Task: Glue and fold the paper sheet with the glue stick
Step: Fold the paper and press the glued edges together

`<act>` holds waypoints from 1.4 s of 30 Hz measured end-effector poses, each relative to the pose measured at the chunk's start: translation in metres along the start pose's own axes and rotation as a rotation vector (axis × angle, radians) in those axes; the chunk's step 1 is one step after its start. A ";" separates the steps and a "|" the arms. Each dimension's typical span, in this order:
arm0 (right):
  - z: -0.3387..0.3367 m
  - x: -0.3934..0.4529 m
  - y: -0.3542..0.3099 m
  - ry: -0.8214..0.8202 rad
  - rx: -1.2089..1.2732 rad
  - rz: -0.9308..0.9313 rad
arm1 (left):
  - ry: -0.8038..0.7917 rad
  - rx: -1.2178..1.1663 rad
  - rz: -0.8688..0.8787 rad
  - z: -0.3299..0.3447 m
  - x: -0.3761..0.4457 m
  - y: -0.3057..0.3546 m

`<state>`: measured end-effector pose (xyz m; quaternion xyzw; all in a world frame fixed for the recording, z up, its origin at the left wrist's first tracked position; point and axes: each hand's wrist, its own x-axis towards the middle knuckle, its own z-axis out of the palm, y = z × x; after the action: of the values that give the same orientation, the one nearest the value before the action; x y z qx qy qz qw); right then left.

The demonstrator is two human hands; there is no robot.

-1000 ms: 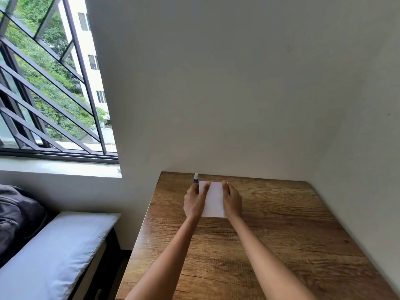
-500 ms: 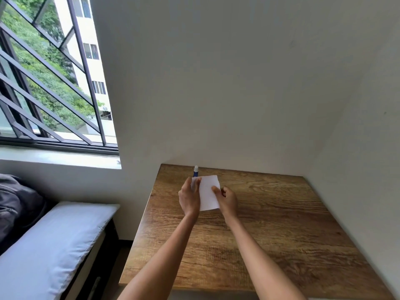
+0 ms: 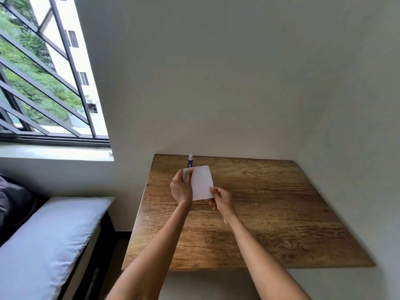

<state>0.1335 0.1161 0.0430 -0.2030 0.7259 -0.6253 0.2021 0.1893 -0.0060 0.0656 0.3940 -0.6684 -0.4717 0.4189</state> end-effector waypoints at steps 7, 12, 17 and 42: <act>-0.006 -0.008 -0.013 -0.045 -0.018 0.006 | -0.011 0.037 0.016 0.000 -0.010 0.002; -0.013 -0.014 -0.006 0.003 0.023 0.035 | -0.031 0.050 0.005 0.001 -0.017 0.002; -0.026 -0.012 -0.001 0.040 -0.002 0.017 | -0.130 0.119 0.027 0.018 -0.035 0.005; -0.228 0.164 0.063 0.274 -0.194 0.248 | -0.534 0.213 -0.123 0.267 -0.018 0.004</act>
<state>-0.1311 0.2236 0.0050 -0.0437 0.8229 -0.5445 0.1563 -0.0539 0.0919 0.0115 0.3375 -0.7755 -0.5105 0.1551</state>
